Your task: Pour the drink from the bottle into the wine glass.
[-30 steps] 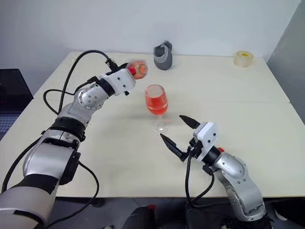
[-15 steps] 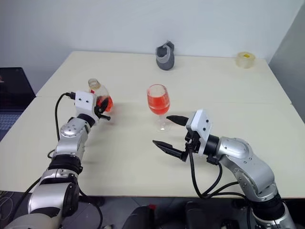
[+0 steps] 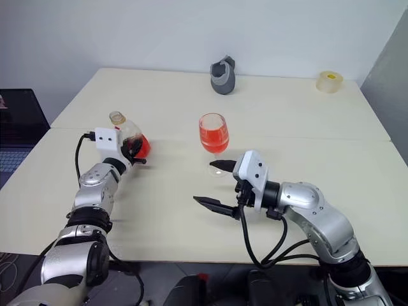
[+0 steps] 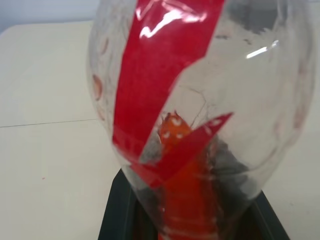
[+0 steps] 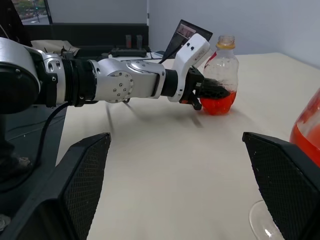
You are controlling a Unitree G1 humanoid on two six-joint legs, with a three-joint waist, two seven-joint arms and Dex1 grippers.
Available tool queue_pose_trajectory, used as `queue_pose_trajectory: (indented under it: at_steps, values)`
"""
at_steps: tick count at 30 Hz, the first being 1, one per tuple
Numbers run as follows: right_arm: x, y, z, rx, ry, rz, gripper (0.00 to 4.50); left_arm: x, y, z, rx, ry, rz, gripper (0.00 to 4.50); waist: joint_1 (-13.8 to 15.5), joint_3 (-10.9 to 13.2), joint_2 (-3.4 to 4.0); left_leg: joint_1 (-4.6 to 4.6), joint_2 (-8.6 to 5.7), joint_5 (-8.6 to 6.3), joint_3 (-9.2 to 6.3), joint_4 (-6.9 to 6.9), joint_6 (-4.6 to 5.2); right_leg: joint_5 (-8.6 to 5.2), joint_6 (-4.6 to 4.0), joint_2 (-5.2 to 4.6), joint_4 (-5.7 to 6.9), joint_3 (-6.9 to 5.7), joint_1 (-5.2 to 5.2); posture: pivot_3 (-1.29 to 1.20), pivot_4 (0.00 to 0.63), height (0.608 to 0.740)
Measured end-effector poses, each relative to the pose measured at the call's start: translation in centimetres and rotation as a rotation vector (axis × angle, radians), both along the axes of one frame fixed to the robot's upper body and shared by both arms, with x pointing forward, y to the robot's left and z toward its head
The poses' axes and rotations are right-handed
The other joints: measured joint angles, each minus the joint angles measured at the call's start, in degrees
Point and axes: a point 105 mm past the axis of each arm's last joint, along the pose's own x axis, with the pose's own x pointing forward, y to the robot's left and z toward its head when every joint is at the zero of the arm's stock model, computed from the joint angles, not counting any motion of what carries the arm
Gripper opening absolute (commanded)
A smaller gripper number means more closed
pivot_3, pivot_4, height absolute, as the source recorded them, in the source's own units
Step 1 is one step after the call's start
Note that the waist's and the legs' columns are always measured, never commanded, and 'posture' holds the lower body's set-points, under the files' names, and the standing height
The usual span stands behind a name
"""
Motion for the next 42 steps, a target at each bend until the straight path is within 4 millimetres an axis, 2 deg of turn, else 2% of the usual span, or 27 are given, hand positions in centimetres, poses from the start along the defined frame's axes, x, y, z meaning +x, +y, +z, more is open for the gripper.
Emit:
queue_pose_trajectory:
  at_steps: [1,12,20,25,30,36,42]
  values:
    - [0.0,0.1,0.1,0.003,-0.001,0.002,4.50,0.1,0.0,0.0,0.001,0.003,0.002,0.77,0.00,0.00,0.00,0.01,0.00,0.00,0.00,0.00,0.00,0.00,0.00,0.00,0.01,0.01,0.00,0.00,0.150,0.740]
    - [-0.1,0.3,0.2,0.019,0.004,0.008,4.50,0.0,0.2,-0.2,0.008,-0.001,0.005,4.49,-0.11,-0.01,0.00,0.02,0.02,0.00,0.01,0.00,0.00,0.00,0.00,0.00,0.03,0.02,0.00,0.00,0.150,0.740]
    - [-0.2,0.4,0.2,0.036,0.009,0.005,4.50,-1.3,0.7,-0.6,0.045,-0.014,-0.011,4.49,-0.15,-0.01,0.00,0.02,0.03,0.00,0.00,-0.01,0.00,0.00,0.00,0.00,0.02,0.03,0.00,0.00,0.150,0.740]
    - [0.2,-0.5,0.0,0.070,0.017,-0.061,4.50,-3.5,1.6,-0.3,0.100,-0.046,-0.006,4.49,-0.16,-0.01,0.00,0.04,0.07,-0.01,0.02,-0.03,-0.01,0.00,0.00,0.00,0.02,0.09,0.00,0.00,0.150,0.740]
    - [1.2,-2.4,0.2,0.137,-0.003,-0.200,4.50,-6.6,2.0,-0.2,0.106,-0.071,0.042,4.49,-0.11,-0.02,-0.01,0.04,0.10,-0.02,0.01,-0.05,-0.02,0.00,0.00,-0.01,-0.01,0.10,0.01,0.00,0.150,0.740]
    - [1.7,-4.6,-0.9,0.184,-0.034,-0.385,4.50,-10.4,0.7,0.7,0.090,-0.104,0.107,4.49,0.16,-0.03,-0.02,0.07,0.07,-0.02,0.04,-0.07,-0.03,-0.01,0.01,-0.04,-0.05,0.12,0.07,0.00,0.150,0.740]
    - [2.9,-8.2,-4.4,0.260,0.055,-0.644,4.50,-11.4,-0.1,-0.1,0.002,-0.072,0.169,4.49,0.07,-0.07,-0.03,0.17,0.06,-0.02,0.12,-0.12,-0.03,-0.01,0.01,-0.01,-0.04,0.18,0.10,0.00,0.150,0.740]
